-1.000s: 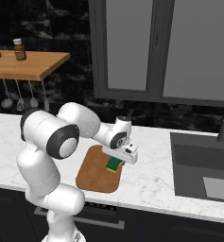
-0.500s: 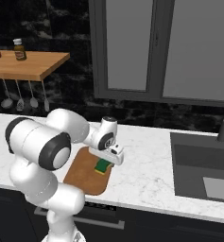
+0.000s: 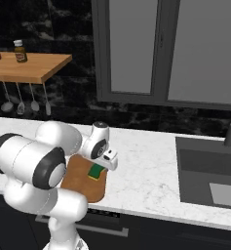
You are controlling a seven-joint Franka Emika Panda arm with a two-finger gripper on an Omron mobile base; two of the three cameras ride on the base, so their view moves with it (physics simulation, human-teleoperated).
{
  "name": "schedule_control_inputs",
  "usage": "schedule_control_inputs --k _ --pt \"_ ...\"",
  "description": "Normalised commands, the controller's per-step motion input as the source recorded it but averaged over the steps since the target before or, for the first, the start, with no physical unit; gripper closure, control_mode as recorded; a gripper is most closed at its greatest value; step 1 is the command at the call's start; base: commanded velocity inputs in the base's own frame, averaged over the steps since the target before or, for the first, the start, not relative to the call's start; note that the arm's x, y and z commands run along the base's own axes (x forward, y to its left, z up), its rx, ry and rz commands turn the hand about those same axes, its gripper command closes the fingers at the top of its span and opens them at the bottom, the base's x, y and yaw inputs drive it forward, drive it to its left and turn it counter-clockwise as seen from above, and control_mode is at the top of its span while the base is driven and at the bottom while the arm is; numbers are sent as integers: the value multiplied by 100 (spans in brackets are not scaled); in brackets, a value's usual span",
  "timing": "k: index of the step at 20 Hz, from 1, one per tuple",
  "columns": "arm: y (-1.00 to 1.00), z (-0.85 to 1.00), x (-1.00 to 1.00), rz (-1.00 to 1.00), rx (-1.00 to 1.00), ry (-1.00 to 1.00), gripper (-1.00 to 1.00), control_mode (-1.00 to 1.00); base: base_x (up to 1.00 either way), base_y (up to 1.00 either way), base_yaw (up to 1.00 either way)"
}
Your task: Pick up the sponge from the counter and clean the cutting board by briefly scrubbing or pressing down on the cutting board. Once finished, release the sponge.
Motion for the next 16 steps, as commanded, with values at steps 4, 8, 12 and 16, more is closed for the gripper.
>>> schedule_control_inputs --k 4,8,12,16 --pt "33 6 0 0 0 -5 100 -100 0 0 0" --pt "29 12 -1 0 0 -2 100 -100 0 0 0" --pt "44 -43 -23 0 0 0 100 -100 0 0 0" --pt "60 -79 -30 0 0 0 100 -100 0 0 0"
